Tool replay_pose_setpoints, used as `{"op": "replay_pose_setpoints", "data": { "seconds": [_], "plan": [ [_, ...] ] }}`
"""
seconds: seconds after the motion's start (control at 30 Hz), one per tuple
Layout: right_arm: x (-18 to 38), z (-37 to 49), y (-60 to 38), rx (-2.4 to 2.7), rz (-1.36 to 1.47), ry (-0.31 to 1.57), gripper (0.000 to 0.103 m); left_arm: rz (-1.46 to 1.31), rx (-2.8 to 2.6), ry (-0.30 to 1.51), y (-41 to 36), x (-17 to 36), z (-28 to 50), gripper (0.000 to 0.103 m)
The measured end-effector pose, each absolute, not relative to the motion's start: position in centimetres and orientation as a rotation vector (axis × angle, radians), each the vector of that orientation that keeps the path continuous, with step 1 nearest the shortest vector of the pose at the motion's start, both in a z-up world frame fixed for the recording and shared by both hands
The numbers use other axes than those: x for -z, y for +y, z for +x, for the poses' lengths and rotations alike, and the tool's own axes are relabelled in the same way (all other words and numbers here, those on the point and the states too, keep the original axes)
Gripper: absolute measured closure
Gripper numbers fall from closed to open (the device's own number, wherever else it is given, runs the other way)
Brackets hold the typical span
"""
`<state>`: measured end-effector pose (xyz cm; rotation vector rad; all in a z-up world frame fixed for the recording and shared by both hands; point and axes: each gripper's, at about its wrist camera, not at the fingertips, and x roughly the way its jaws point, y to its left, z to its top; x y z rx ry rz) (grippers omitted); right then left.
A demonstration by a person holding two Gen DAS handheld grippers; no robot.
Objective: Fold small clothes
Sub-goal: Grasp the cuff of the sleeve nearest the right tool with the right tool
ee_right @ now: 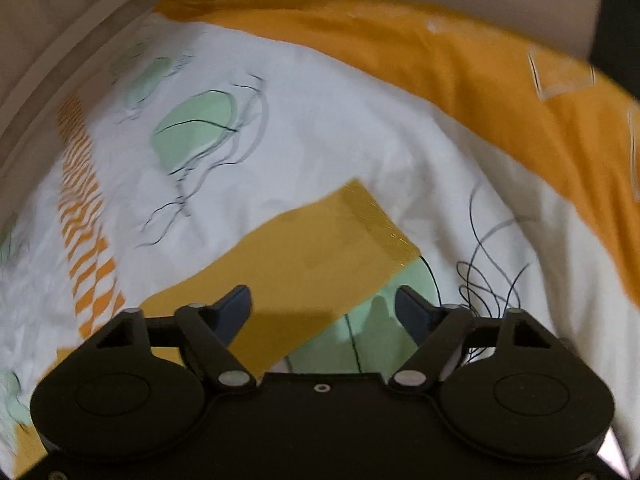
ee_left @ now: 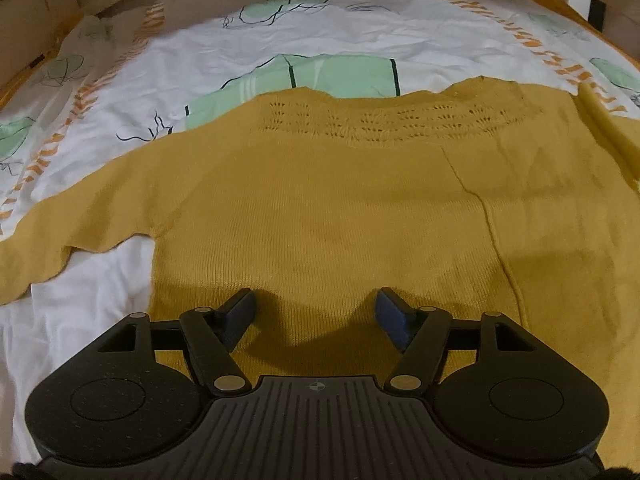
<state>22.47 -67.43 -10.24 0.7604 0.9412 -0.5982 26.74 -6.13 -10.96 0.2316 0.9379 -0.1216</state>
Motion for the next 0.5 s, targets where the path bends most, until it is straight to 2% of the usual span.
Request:
{"op": "replay_pose_setpoints", "data": {
  "seconds": [0.07,0.2,0.23,0.27,0.3,0.37,0.5],
  "plan": [
    [11.1,22.2,-68.0,0.617,0.797,0.94,0.032,0.224,0.128,0.95,-6.1,11.1,27.3,0.037],
    [12.9,21.8,-68.8,0.65,0.858,0.924,0.04,0.2,0.139,0.966,-5.8,11.0,27.6,0.037],
    [13.2,21.9,-68.7,0.649,0.863,0.913,0.045,0.198,0.14,0.968,-5.8,11.0,27.6,0.037],
    [13.4,21.9,-68.7,0.65,0.864,0.898,0.054,0.2,0.143,0.97,-5.7,11.0,27.7,0.037],
    [13.5,22.2,-68.7,0.652,0.864,0.885,0.059,0.203,0.145,0.972,-5.7,10.9,27.6,0.037],
    [13.6,22.5,-68.8,0.638,0.871,0.852,0.088,0.204,0.149,0.976,-5.7,10.9,27.7,0.037],
    [12.1,23.3,-67.9,0.613,0.81,0.782,0.089,0.199,0.166,0.987,-5.5,10.6,28.0,0.038]
  ]
}}
